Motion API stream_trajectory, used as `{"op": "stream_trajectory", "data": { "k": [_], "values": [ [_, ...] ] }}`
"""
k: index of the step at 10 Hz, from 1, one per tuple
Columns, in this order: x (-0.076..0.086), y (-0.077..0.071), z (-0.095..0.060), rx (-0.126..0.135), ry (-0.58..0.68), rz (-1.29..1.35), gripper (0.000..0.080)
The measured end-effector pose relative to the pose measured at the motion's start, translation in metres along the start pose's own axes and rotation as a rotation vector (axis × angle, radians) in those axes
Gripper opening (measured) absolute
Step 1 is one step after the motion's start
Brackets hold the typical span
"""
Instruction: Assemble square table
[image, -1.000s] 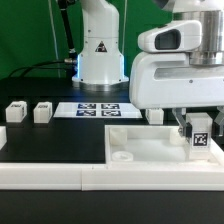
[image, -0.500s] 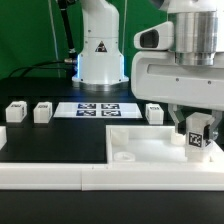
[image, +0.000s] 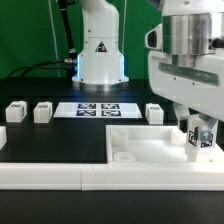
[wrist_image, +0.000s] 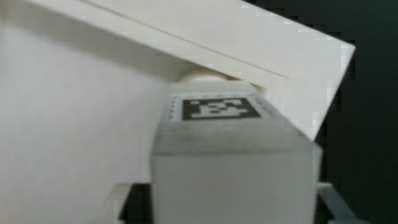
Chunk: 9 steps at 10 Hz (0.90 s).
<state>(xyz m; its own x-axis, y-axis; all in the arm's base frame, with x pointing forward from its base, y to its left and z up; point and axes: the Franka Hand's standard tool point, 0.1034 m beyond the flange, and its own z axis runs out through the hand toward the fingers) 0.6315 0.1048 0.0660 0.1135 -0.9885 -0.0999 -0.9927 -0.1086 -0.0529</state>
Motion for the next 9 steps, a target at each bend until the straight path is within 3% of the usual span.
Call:
{"op": "stream_trajectory", "data": {
  "k": [2,4,5,6,7,8,9],
  "values": [
    [0.001,0.002,0.0,0.012,-0.022,0.167,0.029],
    [-0.001,0.004,0.0,0.001,-0.03,0.169,0.0292],
    [-0.005,0.01,0.001,-0.055,-0.02,0.023,0.0292],
    [-0.009,0.011,-0.001,-0.078,-0.017,-0.066,0.0511],
    [-0.011,0.01,-0.001,-0.075,-0.015,-0.239,0.0511],
    [-0.012,0.01,-0.001,-0.076,-0.018,-0.394,0.0623],
    [-0.012,0.011,-0.001,-0.082,-0.016,-0.518,0.0642]
  ]
}}
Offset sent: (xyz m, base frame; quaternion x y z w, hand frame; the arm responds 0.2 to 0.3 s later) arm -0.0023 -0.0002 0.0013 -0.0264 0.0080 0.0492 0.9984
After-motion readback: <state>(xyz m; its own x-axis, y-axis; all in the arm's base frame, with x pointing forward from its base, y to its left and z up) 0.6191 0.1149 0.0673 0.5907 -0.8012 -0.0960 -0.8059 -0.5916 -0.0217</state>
